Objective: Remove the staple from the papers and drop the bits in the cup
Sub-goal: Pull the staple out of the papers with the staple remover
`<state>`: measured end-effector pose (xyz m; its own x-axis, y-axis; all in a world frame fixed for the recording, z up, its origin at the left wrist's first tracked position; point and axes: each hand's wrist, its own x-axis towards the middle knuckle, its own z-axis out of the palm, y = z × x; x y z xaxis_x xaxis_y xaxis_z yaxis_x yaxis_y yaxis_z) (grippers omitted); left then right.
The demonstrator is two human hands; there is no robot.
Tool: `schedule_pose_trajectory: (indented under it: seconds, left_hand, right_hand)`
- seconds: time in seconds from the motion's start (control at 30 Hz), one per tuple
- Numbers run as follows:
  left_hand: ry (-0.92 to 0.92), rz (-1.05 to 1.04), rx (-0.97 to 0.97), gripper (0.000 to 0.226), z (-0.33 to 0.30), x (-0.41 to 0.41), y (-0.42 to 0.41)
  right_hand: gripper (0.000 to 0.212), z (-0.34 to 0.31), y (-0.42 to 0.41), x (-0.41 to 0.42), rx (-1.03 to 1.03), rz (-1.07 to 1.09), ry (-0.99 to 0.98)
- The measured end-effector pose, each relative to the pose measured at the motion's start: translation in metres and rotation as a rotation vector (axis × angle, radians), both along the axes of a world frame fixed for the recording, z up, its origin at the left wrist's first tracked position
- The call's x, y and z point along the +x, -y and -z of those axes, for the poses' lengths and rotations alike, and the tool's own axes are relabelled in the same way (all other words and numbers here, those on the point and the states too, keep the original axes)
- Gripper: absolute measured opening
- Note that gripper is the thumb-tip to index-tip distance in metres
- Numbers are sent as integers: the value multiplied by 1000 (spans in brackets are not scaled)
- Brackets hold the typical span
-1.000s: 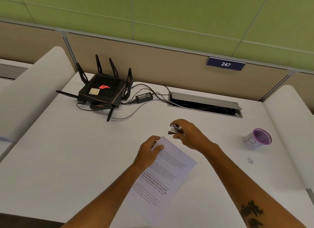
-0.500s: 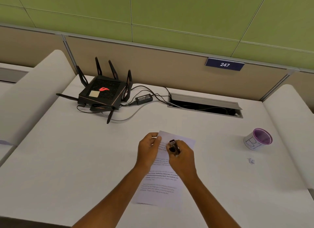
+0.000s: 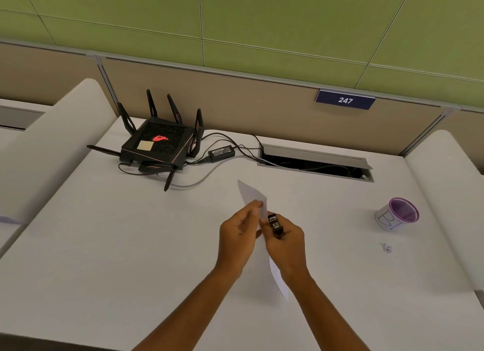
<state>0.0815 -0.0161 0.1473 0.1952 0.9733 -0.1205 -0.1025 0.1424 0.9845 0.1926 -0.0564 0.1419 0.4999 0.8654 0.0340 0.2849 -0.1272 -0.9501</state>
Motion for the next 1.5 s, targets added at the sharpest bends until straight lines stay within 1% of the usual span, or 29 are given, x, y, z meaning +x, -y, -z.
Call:
schedule_pose_trajectory:
  seconds: [0.1, 0.2, 0.4, 0.5, 0.57, 0.7, 0.8, 0.83, 0.9, 0.97, 1.03, 1.1, 1.17, 1.23, 1.3, 1.33, 1.4, 1.5]
  left_hand:
    - [-117, -18, 156, 35, -3, -1, 4]
    - [-218, -33, 266, 42, -3, -3, 8]
    - [-336, -10, 462, 55, -2, -6, 13]
    - [-353, 10, 520, 57, -4, -5, 14]
    - [-352, 26, 537, 57, -5, -4, 14]
    - [-383, 55, 539, 60, -9, -5, 13]
    - [-378, 83, 529, 63, -12, -5, 11]
    - [-372, 94, 520, 65, -13, -6, 11]
    - [-367, 116, 492, 69, -16, -6, 10]
    - [-371, 138, 482, 74, -19, -7, 9]
    - [-353, 160, 481, 72, -20, -9, 8]
    - [-330, 158, 462, 58, -19, -12, 6]
    - [-356, 132, 419, 47, -21, -16, 4]
    - [-379, 117, 359, 43, -25, -20, 2]
    - [-377, 94, 315, 40, -26, -25, -2]
    - [-373, 88, 294, 39, -25, -28, -4]
    - [-370, 99, 255, 39, -24, -34, -8]
    - [-336, 115, 184, 38, -22, -42, -15]
  right_hand:
    - [15, -15, 1, 7, -50, 54, -282]
    - [18, -29, 1, 13, -40, 38, -487]
    - [14, -34, 0, 21, -5, 16, -740]
    - [15, -39, 0, 17, 6, 17, -840]
    - [17, -42, 1, 14, 16, 20, -871]
    - [23, -42, 1, 12, 26, 17, -873]
    - [29, -41, 1, 11, 13, 4, -817]
    - [36, -41, 2, 10, 2, -5, -783]
    - [56, -41, 3, 9, -15, -16, -725]
    - [66, -42, 5, 8, -9, -26, -701]
    - [53, -43, 7, 7, -4, -51, -676]
    - [41, -44, 9, 8, 0, -98, -643]
    - [34, -44, 13, 10, -8, -131, -581]
    - [27, -41, 15, 13, -15, -90, -531]
    - [17, -30, 13, 20, -20, 35, -510]
    - [15, -22, 13, 24, -27, 101, -495]
    - [22, -6, 14, 32, -36, 211, -476]
    - [34, 7, 19, 43, -62, 259, -481]
